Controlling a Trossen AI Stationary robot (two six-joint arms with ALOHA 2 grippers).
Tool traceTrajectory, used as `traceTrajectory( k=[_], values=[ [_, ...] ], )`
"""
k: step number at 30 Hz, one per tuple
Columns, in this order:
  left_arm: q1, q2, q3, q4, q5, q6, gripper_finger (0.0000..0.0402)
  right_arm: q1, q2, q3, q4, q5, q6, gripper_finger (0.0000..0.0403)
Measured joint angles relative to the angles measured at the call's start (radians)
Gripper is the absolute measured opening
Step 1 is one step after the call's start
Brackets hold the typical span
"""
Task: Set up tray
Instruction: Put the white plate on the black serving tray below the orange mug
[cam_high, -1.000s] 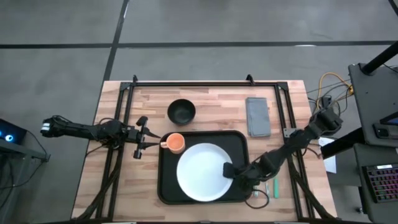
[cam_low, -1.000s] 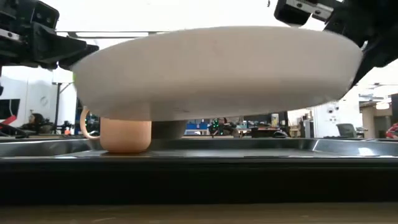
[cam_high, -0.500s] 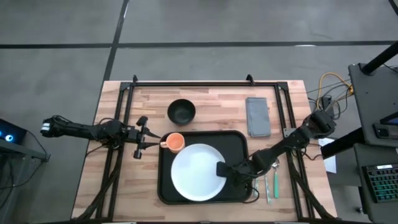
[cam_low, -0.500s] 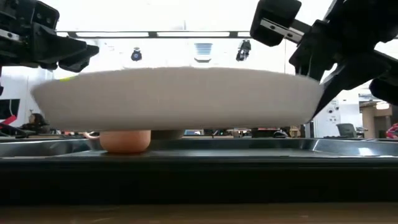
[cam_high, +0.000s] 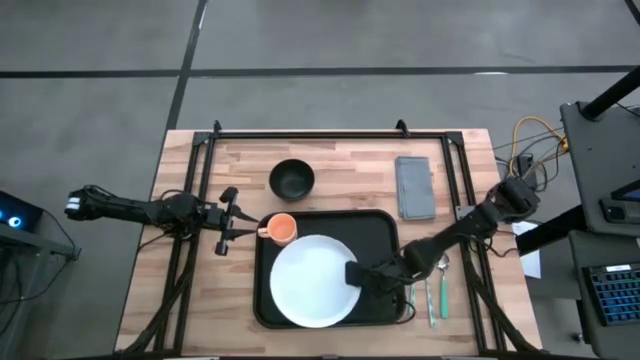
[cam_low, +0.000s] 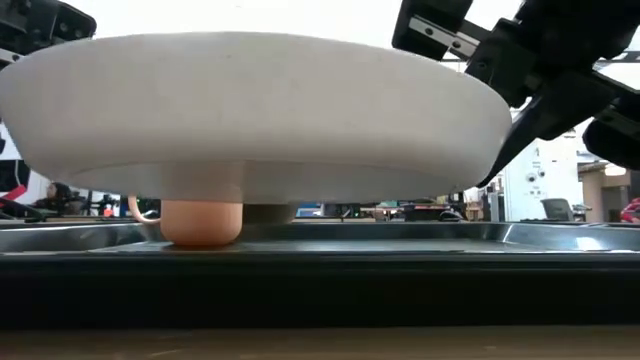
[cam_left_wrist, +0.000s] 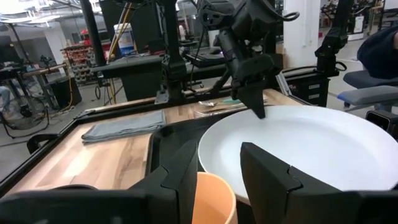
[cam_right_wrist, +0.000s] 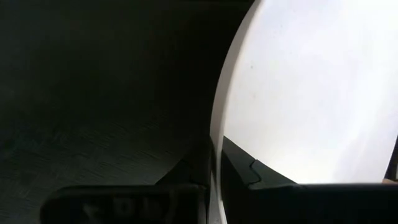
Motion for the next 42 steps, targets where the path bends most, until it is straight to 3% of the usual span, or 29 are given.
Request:
traceTrajectory(
  k=[11,42],
  values=[
    [0.000,0.000,0.000,0.000,0.000,0.000,0.0105,-0.037,0.001,0.000,0.009,-0.056,-0.026,0.0008],
    [0.000,0.000,0.000,0.000,0.000,0.000,0.0105,-0.057,0.001,0.000,0.032,-0.059,-0.020,0.0009]
  ],
)
